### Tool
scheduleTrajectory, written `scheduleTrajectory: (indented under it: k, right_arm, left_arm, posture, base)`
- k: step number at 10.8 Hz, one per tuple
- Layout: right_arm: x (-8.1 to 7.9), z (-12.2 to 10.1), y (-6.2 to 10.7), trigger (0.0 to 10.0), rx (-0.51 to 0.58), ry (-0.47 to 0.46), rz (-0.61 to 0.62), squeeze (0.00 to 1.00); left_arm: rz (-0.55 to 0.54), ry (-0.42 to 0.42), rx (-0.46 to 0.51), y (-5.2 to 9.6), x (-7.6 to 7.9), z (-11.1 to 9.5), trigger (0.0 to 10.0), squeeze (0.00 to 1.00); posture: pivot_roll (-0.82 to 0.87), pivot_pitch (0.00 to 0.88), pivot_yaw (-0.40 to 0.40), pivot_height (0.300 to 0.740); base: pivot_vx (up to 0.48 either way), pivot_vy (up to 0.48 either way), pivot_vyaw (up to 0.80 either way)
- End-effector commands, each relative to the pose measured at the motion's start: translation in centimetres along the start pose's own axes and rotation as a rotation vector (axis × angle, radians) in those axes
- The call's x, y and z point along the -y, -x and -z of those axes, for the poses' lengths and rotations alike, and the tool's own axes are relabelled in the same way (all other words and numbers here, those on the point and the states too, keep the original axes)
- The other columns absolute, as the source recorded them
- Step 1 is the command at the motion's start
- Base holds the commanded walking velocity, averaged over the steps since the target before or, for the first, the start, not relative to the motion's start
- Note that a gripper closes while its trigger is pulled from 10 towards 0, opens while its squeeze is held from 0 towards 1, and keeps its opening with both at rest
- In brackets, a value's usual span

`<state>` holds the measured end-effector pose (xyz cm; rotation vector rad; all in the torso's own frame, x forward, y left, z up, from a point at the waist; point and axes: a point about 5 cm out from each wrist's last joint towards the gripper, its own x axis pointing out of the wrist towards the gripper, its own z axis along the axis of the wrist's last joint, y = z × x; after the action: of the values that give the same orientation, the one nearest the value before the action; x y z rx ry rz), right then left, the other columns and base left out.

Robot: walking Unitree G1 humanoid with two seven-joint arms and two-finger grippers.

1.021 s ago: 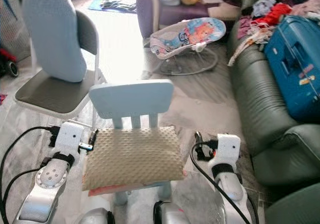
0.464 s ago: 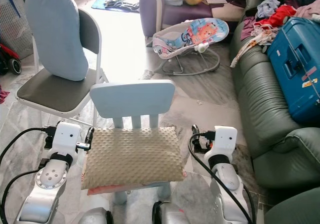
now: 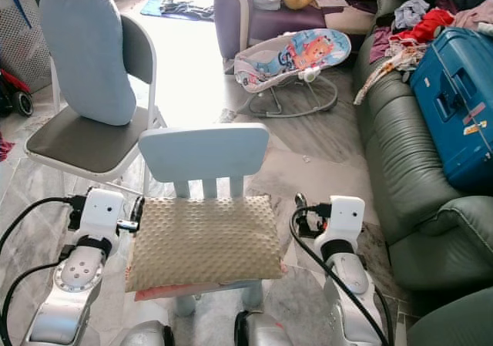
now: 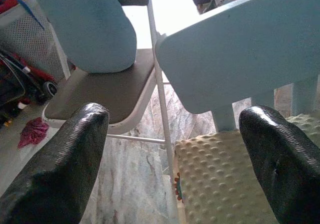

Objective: Move the pillow to the sofa

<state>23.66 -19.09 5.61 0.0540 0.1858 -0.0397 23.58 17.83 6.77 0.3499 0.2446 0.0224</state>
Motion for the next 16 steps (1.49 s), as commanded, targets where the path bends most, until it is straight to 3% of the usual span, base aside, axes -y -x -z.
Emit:
scheduleTrajectory:
  k: [1,15,16]
  right_arm:
    - [0.02,0.05,0.01,10.0,-0.008,-0.008,-0.002,0.0]
    - [0.02,0.05,0.01,10.0,-0.008,-0.008,-0.002,0.0]
    - [-0.13,0.02,-0.03,10.0,-0.012,0.019,-0.013,0.0]
  left_arm:
    - [-0.015,0.002,0.015,0.11,-0.22,-0.33,10.0,0.0]
    - [-0.015,0.002,0.015,0.11,-0.22,-0.33,10.0,0.0]
    - [-0.017,0.002,0.014,0.1,-0.24,-0.35,10.0,0.0]
  posture:
    - [0.0,0.093,-0.049,0.74]
    - [0.0,0.093,-0.049,0.74]
    - [0.0,0.0,0.0,0.74]
  base:
    - [0.0,0.0,0.0]
    - [0.0,0.0,0.0]
    - [0.0,0.0,0.0]
